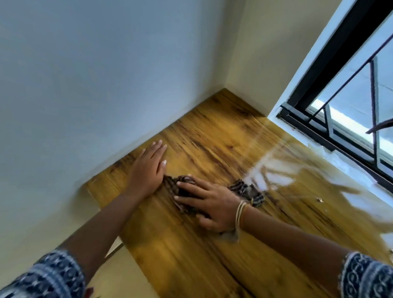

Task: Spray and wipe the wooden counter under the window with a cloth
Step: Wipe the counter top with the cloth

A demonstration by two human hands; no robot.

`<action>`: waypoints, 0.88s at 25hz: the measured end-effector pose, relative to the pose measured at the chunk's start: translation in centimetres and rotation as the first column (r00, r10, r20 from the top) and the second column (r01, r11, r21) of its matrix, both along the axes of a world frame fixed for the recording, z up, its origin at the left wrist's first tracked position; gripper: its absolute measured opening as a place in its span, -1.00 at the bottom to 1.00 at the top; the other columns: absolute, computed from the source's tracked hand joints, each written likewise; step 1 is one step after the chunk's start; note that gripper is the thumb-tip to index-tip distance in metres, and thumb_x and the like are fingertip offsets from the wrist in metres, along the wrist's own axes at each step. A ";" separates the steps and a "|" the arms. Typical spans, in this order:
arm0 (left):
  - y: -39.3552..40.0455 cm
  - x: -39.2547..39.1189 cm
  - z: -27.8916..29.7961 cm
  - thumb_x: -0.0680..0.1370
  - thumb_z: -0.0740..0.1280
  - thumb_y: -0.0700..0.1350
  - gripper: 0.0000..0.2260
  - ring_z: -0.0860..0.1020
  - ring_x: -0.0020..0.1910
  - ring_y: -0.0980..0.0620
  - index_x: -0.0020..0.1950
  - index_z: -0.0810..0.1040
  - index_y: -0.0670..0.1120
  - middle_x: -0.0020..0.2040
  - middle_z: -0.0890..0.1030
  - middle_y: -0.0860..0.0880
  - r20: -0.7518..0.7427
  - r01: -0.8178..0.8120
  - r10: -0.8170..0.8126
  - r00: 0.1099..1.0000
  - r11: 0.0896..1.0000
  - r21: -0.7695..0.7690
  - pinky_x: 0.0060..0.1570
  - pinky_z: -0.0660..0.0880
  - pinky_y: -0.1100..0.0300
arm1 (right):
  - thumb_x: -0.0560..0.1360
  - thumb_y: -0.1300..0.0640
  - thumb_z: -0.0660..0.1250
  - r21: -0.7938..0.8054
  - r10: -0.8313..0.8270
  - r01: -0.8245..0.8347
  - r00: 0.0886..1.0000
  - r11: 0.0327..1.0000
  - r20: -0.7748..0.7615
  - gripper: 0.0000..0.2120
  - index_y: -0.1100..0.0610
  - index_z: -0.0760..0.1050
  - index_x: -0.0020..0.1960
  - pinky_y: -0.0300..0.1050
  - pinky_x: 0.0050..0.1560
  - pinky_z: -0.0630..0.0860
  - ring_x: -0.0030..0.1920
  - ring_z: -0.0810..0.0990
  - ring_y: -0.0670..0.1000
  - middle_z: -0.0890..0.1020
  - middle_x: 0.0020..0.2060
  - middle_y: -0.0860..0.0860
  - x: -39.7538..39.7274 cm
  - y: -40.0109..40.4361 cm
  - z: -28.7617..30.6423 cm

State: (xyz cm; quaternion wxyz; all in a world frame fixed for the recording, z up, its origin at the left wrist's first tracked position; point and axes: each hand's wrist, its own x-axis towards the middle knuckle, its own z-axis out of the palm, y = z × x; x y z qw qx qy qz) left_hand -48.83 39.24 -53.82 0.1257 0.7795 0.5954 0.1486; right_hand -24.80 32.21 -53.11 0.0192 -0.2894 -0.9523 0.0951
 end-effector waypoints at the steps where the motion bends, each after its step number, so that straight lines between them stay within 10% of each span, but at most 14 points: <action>1: -1.4 -1.8 0.1 0.63 0.09 -0.06 -0.56 0.19 0.52 -0.02 0.52 0.25 -0.10 0.53 0.26 -0.07 -0.003 -0.027 0.027 1.000 1.000 0.009 0.49 0.12 0.03 | 0.49 -0.11 0.13 0.066 0.060 -0.060 0.998 0.996 0.008 -0.37 -0.20 0.12 0.55 -0.06 0.02 0.52 0.55 0.14 0.14 0.08 0.59 -0.04 1.2 1.8 0.5; 3: -3.3 -4.9 0.1 0.61 0.06 -0.03 -0.53 0.22 0.51 -0.03 0.51 0.27 -0.11 0.52 0.28 -0.06 0.000 -0.056 0.056 0.998 0.998 0.012 0.48 0.13 0.03 | 0.50 -0.08 0.17 0.135 -0.222 0.219 0.975 0.966 0.001 -0.43 -0.27 0.19 0.50 -0.08 0.07 0.47 0.46 0.27 0.11 0.15 0.56 -0.01 4.5 7.1 1.3; 5: -4.6 -6.6 -0.3 0.60 0.06 -0.02 -0.53 0.22 0.51 -0.01 0.50 0.29 -0.10 0.51 0.29 -0.04 0.012 -0.078 0.078 0.997 0.997 0.013 0.48 0.13 0.04 | 0.54 -0.08 0.19 -0.001 -0.717 0.717 0.697 0.697 -0.024 -0.47 -0.28 0.20 0.49 0.11 0.29 0.41 0.47 0.24 0.20 0.15 0.55 0.05 8.2 11.8 1.9; 8: -5.2 -6.8 -0.6 0.61 0.11 -0.04 -0.58 0.28 0.48 0.02 0.46 0.37 -0.08 0.47 0.36 -0.02 0.082 -0.142 0.138 0.987 0.989 0.046 0.47 0.19 0.05 | 0.56 -0.08 0.14 -0.038 -0.915 0.915 0.400 0.401 -0.047 -0.45 -0.10 0.21 0.54 0.24 0.48 0.19 0.57 -0.02 0.20 0.05 0.59 0.06 7.2 14.1 2.1; 11: -5.1 -7.2 -0.6 0.62 0.16 -0.12 -0.62 0.30 0.47 0.02 0.44 0.41 -0.09 0.45 0.39 -0.02 0.135 -0.152 0.145 0.980 0.988 0.040 0.46 0.23 0.04 | 0.54 -0.12 0.11 -0.030 -0.669 0.669 0.740 0.743 -0.065 -0.44 -0.17 0.18 0.54 0.28 0.40 0.31 0.57 -0.02 0.21 0.03 0.59 0.03 -1.3 10.1 1.4; 13: -5.0 -7.6 -0.6 0.61 0.12 -0.13 -0.60 0.28 0.48 0.00 0.44 0.40 -0.10 0.47 0.37 -0.04 0.133 -0.097 0.090 0.987 0.994 0.045 0.47 0.21 0.03 | 0.50 -0.14 0.12 0.021 -0.225 0.227 0.972 0.974 -0.065 -0.41 -0.20 0.17 0.53 0.15 0.18 0.49 0.55 0.05 0.23 0.09 0.58 0.03 -6.3 4.5 -0.2; 15: -5.0 -8.0 -0.4 0.59 0.09 -0.13 -0.58 0.27 0.49 -0.01 0.45 0.39 -0.11 0.47 0.36 -0.04 0.103 -0.061 0.056 0.993 0.997 0.044 0.48 0.20 0.02 | 0.48 -0.15 0.14 0.039 0.233 -0.232 0.972 0.972 -0.028 -0.40 -0.19 0.20 0.52 -0.06 -0.01 0.50 0.54 0.10 0.20 0.12 0.58 0.01 -7.8 0.2 -1.1; 17: -4.8 -8.0 -0.1 0.60 0.11 -0.14 -0.59 0.27 0.49 0.01 0.45 0.39 -0.09 0.47 0.36 -0.03 0.097 -0.060 0.054 0.994 0.997 0.053 0.48 0.19 0.05 | 0.47 -0.13 0.14 0.092 0.331 -0.327 0.943 0.941 -0.038 -0.44 -0.19 0.28 0.48 -0.02 0.06 0.50 0.52 0.19 0.15 0.15 0.57 -0.01 -6.5 3.1 -0.1; 20: -4.8 -8.1 -0.5 0.60 0.13 -0.12 -0.60 0.28 0.48 0.05 0.44 0.40 -0.06 0.47 0.37 0.01 0.121 -0.088 0.082 0.989 0.995 0.048 0.47 0.19 0.09 | 0.45 -0.14 0.06 0.158 -0.285 0.290 0.957 0.944 -0.050 -0.43 -0.23 0.30 0.47 0.15 0.33 0.40 0.48 0.27 0.19 0.16 0.57 0.02 -1.7 13.3 1.2; 22: -4.8 -8.2 -0.8 0.60 0.14 -0.11 -0.61 0.27 0.48 0.09 0.44 0.41 -0.03 0.46 0.38 0.04 0.120 -0.101 0.095 0.988 0.994 0.046 0.47 0.18 0.12 | 0.47 -0.17 0.04 0.044 -0.775 0.776 0.631 0.629 -0.043 -0.42 -0.22 0.23 0.50 0.17 0.43 0.28 0.49 0.21 0.26 0.11 0.58 0.07 2.8 18.7 1.5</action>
